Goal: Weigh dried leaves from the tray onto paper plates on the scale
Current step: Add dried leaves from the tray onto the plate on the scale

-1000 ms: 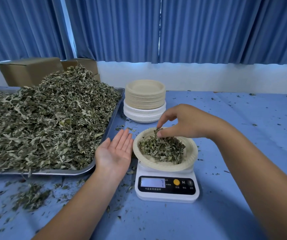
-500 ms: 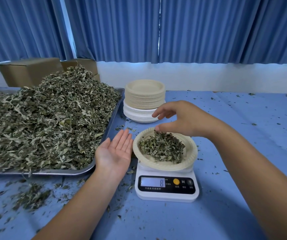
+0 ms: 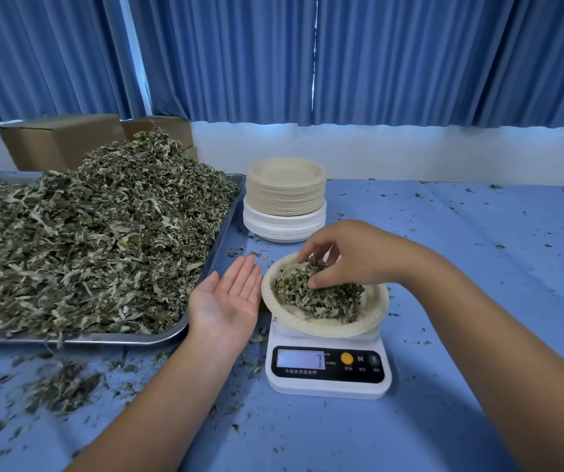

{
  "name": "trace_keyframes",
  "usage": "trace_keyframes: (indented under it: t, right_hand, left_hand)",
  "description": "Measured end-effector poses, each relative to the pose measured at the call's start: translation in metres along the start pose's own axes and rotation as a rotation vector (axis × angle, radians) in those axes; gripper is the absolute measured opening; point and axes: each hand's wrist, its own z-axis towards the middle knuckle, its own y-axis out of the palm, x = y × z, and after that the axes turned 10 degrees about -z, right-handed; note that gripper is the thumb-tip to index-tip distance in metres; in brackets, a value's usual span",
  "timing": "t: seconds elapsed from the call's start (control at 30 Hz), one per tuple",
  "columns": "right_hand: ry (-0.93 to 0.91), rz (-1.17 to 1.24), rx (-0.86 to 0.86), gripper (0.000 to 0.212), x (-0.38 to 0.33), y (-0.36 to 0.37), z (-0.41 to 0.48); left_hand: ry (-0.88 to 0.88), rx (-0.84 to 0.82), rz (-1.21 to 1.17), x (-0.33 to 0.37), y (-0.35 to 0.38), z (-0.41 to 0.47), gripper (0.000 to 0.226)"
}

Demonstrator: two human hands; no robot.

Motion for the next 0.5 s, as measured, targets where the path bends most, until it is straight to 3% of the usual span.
trace_keyframes:
  t: [0.37, 0.5]
  right_hand:
    - [-0.033, 0.117, 0.283, 0.009, -0.001, -0.014, -0.003]
    - [-0.03, 0.118, 0.293, 0.009, -0.002, -0.015, -0.004]
  left_hand:
    - [-0.002, -0.006, 0.004, 0.0, -0.001, 0.0, 0.045]
    - [0.003, -0.001, 0.006, -0.001, 0.0, 0.0, 0.046]
